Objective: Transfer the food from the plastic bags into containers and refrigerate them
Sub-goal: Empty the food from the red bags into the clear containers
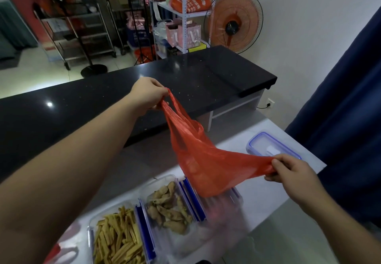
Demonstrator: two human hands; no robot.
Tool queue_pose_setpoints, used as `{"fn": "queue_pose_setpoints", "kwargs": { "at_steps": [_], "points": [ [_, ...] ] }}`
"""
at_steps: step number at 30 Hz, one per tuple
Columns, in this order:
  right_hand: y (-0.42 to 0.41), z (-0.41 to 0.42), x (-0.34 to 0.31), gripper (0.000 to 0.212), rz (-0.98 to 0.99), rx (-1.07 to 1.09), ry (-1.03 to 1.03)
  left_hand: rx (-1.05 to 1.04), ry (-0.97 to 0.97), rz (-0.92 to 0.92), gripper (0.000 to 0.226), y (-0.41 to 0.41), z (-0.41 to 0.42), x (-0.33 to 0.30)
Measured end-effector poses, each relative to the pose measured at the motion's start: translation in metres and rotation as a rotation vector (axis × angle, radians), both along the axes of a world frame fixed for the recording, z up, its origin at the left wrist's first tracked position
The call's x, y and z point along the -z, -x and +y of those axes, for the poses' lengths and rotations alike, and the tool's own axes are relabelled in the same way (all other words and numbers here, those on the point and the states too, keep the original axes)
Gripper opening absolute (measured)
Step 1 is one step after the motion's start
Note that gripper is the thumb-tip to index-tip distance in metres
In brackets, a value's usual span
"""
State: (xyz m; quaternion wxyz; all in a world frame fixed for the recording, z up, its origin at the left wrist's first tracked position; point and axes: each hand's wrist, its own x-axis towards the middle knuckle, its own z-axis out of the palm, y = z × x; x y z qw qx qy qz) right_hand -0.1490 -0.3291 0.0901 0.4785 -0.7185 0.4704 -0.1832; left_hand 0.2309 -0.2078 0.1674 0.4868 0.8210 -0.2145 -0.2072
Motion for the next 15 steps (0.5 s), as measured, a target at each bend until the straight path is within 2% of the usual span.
{"fn": "queue_pose_setpoints", "kwargs": {
  "at_steps": [7,11,15],
  "points": [
    [0.013,-0.002,-0.059,0.028,-0.149,0.045,0.100,0.063,0.018,-0.084,0.004,0.022,-0.010,-0.022],
    [0.037,-0.009,-0.091,0.032,-0.130,0.084,0.202,0.102,-0.019,-0.098,0.005,0.039,-0.019,-0.015],
    [0.067,-0.018,-0.104,0.022,-0.050,0.101,0.247,0.121,-0.040,-0.036,0.009,0.061,-0.031,0.018]
  ]
}}
